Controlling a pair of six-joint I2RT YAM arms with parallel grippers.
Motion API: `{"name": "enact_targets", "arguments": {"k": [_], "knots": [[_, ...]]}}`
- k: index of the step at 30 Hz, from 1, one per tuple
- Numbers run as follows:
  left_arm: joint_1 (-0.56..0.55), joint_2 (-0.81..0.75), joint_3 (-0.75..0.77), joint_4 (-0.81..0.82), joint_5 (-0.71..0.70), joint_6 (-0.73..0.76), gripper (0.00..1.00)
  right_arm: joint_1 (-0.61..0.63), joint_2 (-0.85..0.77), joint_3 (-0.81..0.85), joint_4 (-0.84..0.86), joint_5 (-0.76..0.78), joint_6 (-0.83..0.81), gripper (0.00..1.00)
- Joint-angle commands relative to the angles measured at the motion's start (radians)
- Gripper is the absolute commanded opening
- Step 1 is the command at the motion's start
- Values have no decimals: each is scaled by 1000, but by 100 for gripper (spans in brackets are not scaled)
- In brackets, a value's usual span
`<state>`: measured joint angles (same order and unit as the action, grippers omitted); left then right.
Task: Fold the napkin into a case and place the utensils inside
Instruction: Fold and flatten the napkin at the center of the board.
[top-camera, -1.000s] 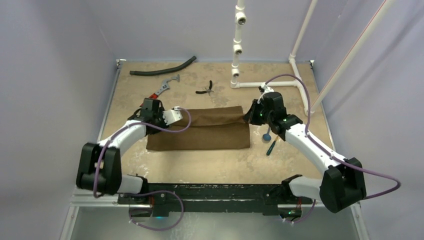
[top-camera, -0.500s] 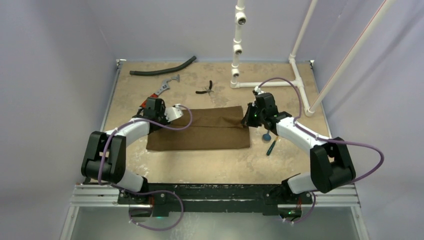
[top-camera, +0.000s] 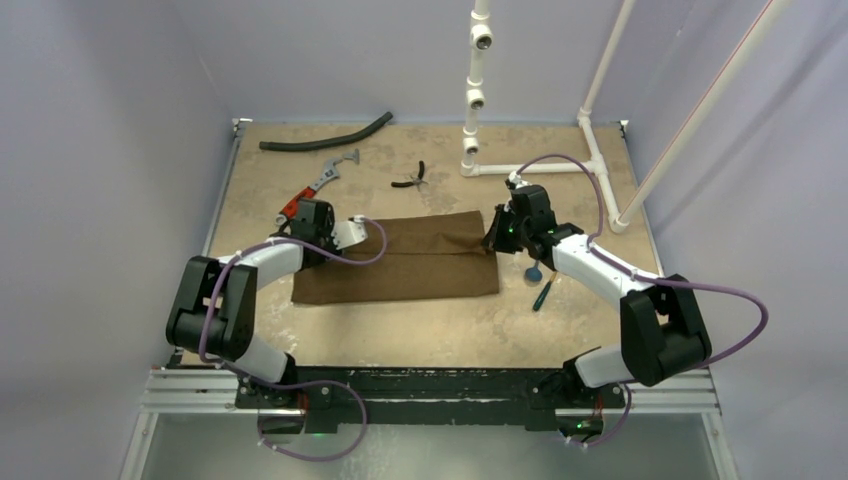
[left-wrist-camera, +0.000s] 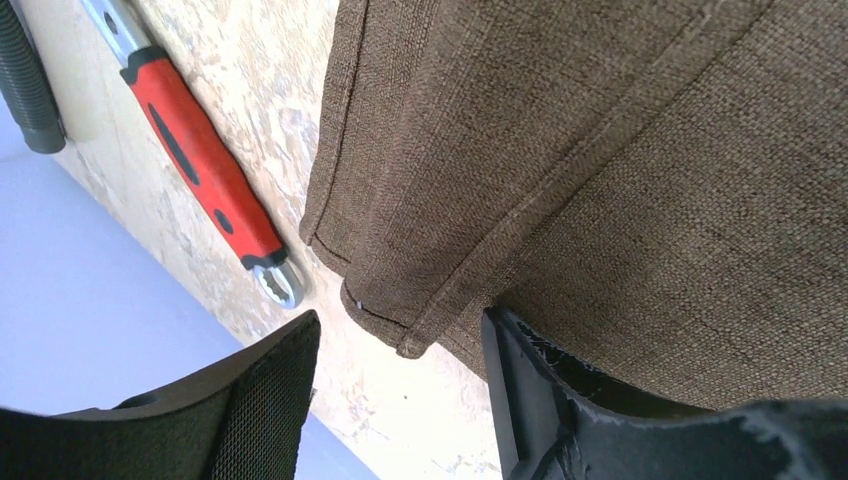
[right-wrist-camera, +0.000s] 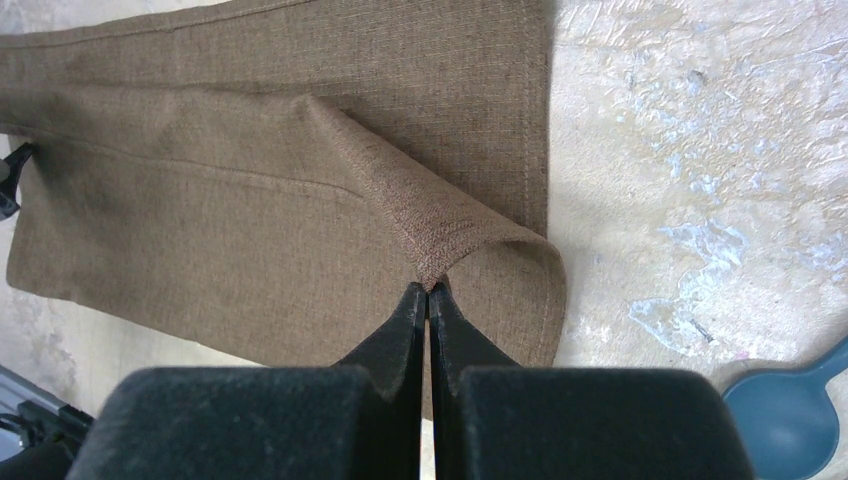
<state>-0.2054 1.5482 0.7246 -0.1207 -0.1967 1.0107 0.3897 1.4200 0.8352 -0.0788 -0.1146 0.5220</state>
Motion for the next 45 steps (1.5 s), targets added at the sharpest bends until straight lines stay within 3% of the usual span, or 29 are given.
{"name": "enact_targets", "arguments": {"k": [1, 6, 12, 20, 23, 27, 36, 45], "knots": [[-3, -56, -72, 56, -53, 40, 60, -2, -8, 10, 22, 5, -14, 0], [-5, -33, -83, 178, -113, 25, 53, -2, -11, 8, 22, 7, -13, 0], [-9, -41, -104, 254, -133, 12, 29, -2, -18, -1, 26, 7, -8, 0], [-11, -36, -118, 255, -115, 24, 22, -2, -23, -7, 32, 3, -4, 0], [-11, -23, -109, 247, -103, 14, 2, -2, -25, -3, 33, 0, -3, 0], [-11, -43, -91, 207, -91, -10, 0, -2, -37, 9, 28, 2, -6, 0], [-11, -285, 116, -282, 12, -88, 0, -2, -184, 27, -83, 43, -35, 0], [-12, -394, 257, -801, 110, -63, 0, -1, -407, -20, -284, -30, -60, 0]]}}
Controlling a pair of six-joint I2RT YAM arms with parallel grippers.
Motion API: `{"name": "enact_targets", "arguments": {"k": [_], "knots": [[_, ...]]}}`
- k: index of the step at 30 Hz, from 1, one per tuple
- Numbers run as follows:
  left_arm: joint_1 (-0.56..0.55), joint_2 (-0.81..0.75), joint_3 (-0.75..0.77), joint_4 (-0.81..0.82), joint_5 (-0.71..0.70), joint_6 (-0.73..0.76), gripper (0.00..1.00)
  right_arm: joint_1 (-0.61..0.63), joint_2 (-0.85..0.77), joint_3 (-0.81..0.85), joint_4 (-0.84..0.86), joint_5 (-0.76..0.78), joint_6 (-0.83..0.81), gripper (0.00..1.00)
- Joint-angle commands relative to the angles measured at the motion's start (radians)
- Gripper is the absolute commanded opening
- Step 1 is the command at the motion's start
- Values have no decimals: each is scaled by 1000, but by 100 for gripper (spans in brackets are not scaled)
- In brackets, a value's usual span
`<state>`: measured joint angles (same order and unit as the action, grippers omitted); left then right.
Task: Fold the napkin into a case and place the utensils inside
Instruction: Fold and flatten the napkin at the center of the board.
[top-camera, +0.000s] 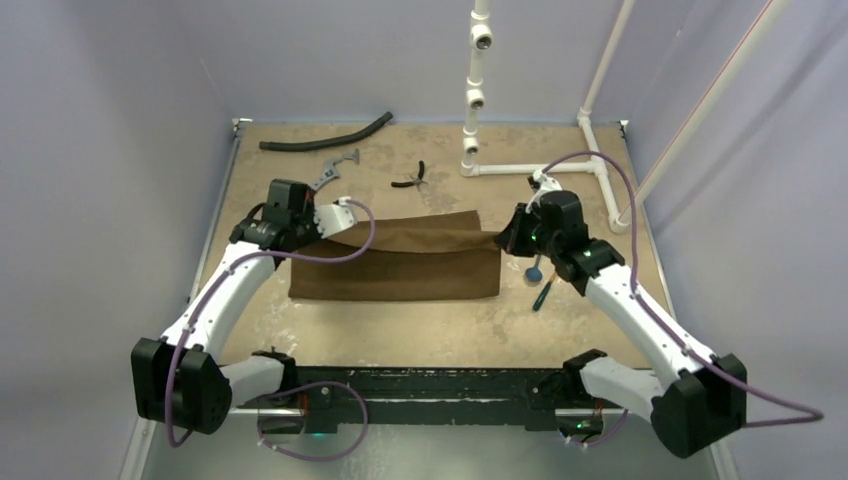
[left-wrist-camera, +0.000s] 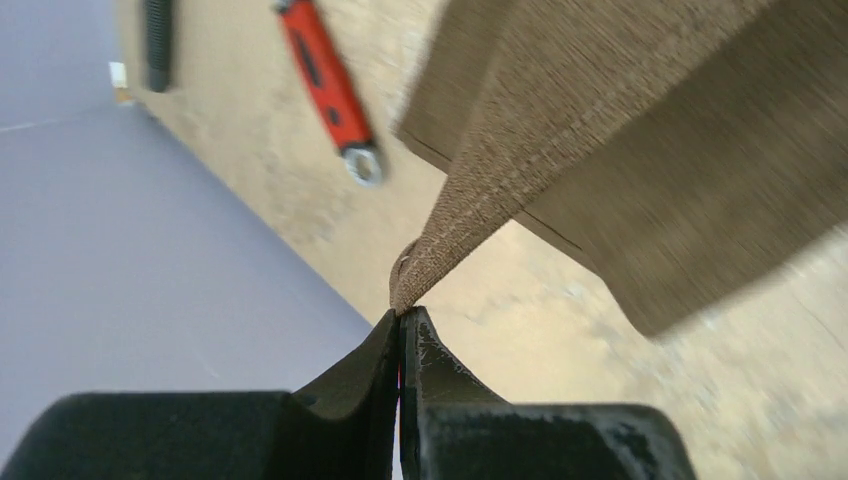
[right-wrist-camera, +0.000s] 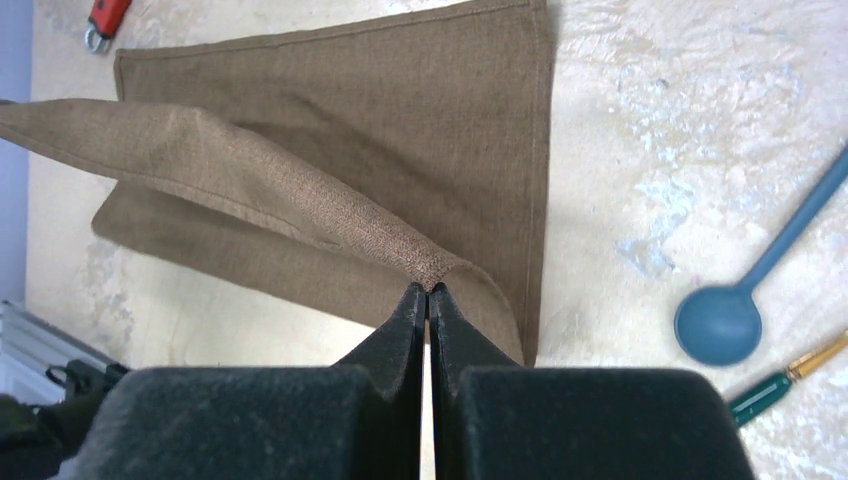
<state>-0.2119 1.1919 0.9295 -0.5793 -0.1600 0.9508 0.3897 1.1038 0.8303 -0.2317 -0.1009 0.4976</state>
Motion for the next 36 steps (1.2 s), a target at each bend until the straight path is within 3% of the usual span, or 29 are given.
{"name": "enact_targets", "arguments": {"k": [1, 4, 6, 11, 17, 21, 30, 36], "knots": [[-5, -50, 68, -379, 85, 4, 0, 0, -116, -17, -158, -61, -44, 0], [-4, -64, 108, -545, 109, 38, 0, 7, -156, -2, -194, -120, -40, 0], [-5, -61, 114, -572, 97, 40, 0, 6, -132, 15, -229, -88, -48, 0], [-4, -1, 34, -384, 22, 6, 0, 6, 3, 1, -107, -84, 1, 0], [-4, 259, 40, -63, -180, -168, 0, 7, 288, 100, 54, -39, 18, 0], [-2, 298, 107, -48, -179, -220, 0, 6, 347, 165, 65, -17, 4, 0], [-1, 129, 362, -298, -68, -249, 0, 6, 58, 193, -44, -43, 9, 0], [-3, 111, 551, -617, 33, -248, 0, 8, -104, 121, -169, -133, 29, 0]]}}
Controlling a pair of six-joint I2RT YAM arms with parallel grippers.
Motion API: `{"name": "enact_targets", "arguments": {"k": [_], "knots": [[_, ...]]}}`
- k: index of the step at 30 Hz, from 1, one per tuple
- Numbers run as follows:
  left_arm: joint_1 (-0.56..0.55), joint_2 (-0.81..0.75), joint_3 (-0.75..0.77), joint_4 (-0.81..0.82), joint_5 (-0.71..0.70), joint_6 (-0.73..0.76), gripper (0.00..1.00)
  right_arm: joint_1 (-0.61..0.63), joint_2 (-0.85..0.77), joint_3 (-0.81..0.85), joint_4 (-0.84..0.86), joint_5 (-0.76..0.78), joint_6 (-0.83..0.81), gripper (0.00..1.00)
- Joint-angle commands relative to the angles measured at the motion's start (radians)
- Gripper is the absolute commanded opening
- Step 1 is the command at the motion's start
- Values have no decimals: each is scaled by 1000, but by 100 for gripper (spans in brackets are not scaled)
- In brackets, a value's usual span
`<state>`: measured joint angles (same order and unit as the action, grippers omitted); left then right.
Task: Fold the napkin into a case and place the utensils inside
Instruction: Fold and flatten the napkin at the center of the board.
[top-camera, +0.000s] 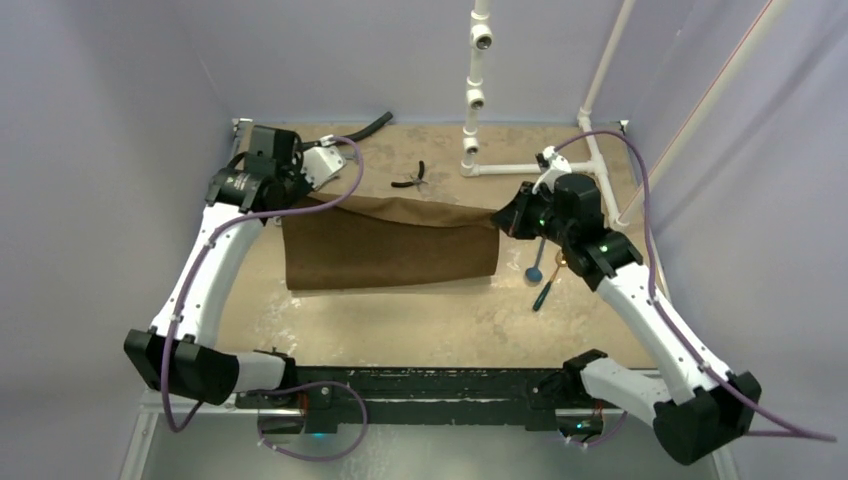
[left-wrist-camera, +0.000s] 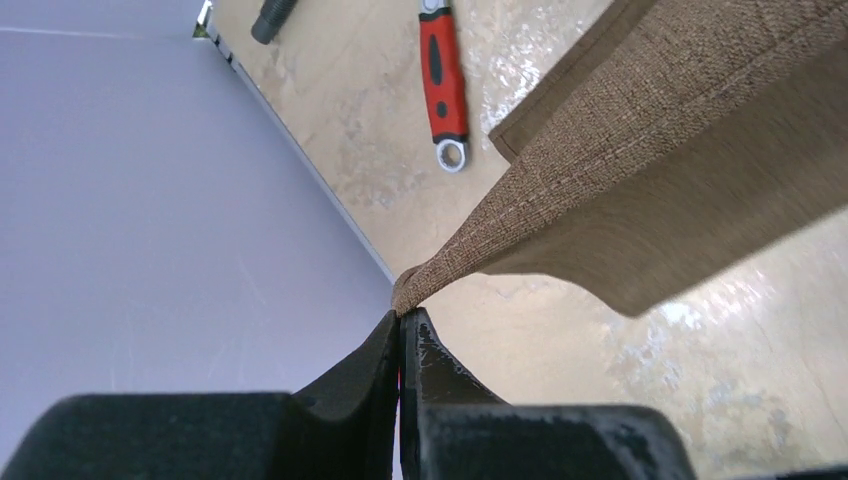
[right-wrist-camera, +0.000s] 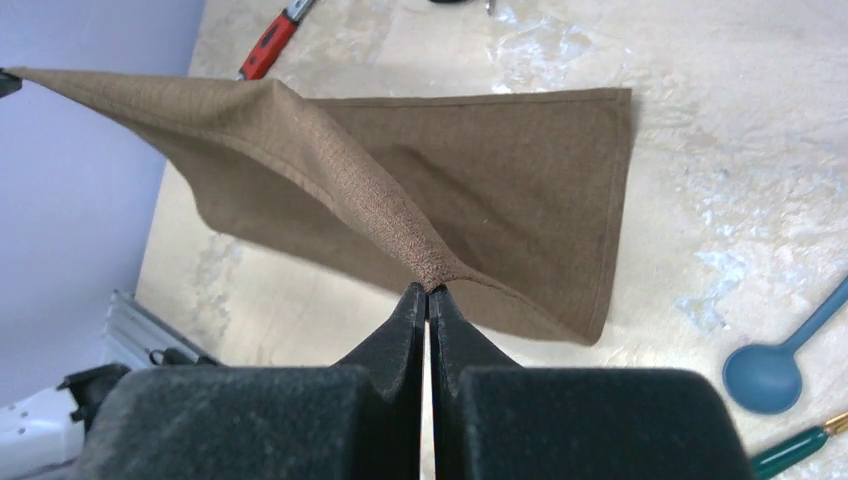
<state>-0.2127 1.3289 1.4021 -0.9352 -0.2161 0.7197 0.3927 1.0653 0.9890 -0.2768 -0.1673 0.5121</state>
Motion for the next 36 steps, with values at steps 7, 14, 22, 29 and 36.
{"name": "enact_targets", "arguments": {"k": [7, 14, 22, 29, 36], "knots": [[-4, -143, -50, -449, 189, 31, 0, 6, -177, -142, -239, -145, 2, 0], [-4, -188, -68, -501, 142, 62, 0, 8, -153, -136, -273, -133, -33, 0], [-4, -85, -279, -277, 66, 34, 0, 8, 56, -99, -88, -91, -21, 0], [-2, 145, -444, 164, -160, -62, 0, 8, 284, -30, 59, -30, -16, 0], [-2, 239, -433, 376, -285, -95, 0, 8, 413, 30, 84, 28, -13, 0]]}}
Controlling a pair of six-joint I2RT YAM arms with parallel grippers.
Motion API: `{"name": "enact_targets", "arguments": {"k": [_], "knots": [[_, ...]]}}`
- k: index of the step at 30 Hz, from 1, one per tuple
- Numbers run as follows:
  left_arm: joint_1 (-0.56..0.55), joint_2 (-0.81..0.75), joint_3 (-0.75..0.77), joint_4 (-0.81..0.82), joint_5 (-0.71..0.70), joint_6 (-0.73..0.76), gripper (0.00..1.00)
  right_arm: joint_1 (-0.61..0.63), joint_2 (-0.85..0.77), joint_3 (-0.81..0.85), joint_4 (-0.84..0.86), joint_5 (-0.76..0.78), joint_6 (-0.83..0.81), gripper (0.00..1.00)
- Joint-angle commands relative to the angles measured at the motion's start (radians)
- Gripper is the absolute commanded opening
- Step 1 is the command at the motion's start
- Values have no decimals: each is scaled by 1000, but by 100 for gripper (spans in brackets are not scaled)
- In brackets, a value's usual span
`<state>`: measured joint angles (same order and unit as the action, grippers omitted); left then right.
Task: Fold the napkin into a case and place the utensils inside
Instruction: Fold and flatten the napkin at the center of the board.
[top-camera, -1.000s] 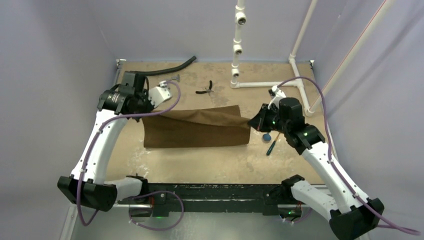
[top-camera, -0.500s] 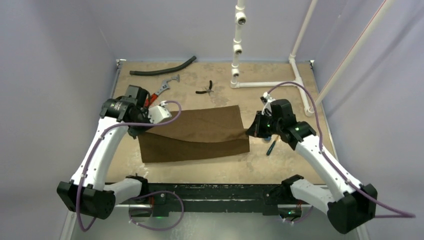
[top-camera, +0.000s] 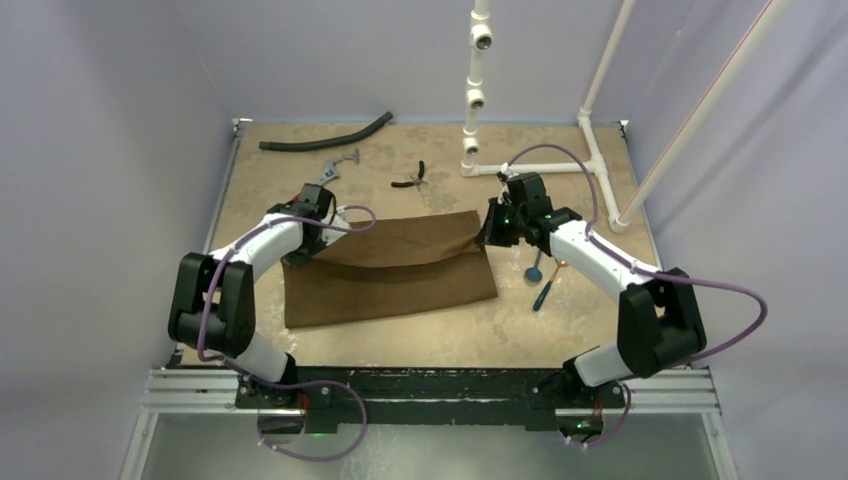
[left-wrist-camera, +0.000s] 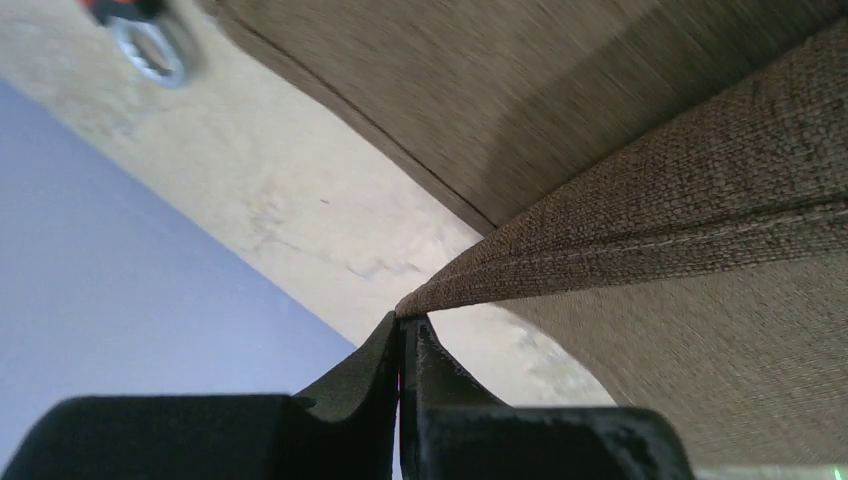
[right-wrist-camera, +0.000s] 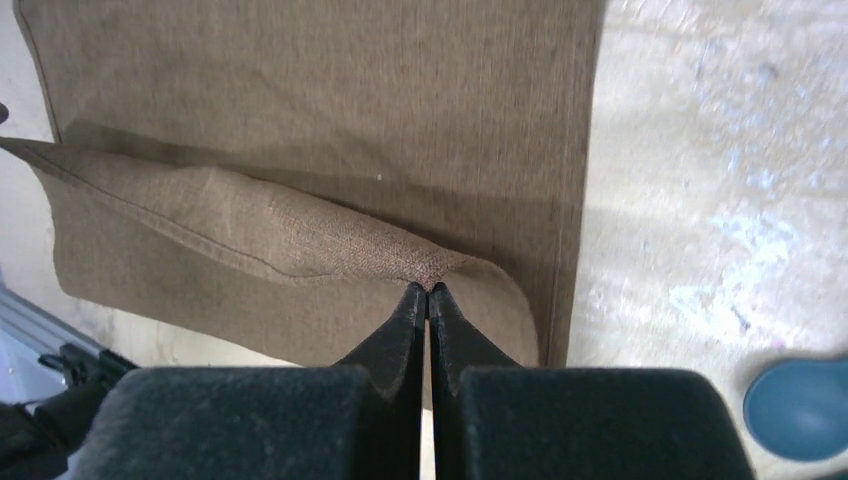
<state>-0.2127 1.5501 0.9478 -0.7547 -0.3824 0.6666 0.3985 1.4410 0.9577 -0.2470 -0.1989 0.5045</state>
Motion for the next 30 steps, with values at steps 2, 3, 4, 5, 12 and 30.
{"name": "enact_targets", "arguments": {"k": [2, 3, 4, 5, 12, 30], "knots": [[-2, 32, 28, 228, -124, -49, 0, 1, 63, 63, 66, 73, -6, 0], [-2, 41, 32, 238, -119, -53, 0, 1, 72, 62, 72, 79, -6, 0], [-2, 49, 35, 249, -114, -56, 0, 1, 83, 63, 77, 86, -5, 0], [-2, 58, 35, 259, -113, -57, 0, 0, 94, 64, 80, 95, -5, 0], [-3, 95, 47, 313, -132, -50, 0, -1, 130, 71, 93, 154, 6, 0], [-3, 137, -3, 530, -229, -22, 4, -11, 301, 208, 154, 160, 53, 17]]}}
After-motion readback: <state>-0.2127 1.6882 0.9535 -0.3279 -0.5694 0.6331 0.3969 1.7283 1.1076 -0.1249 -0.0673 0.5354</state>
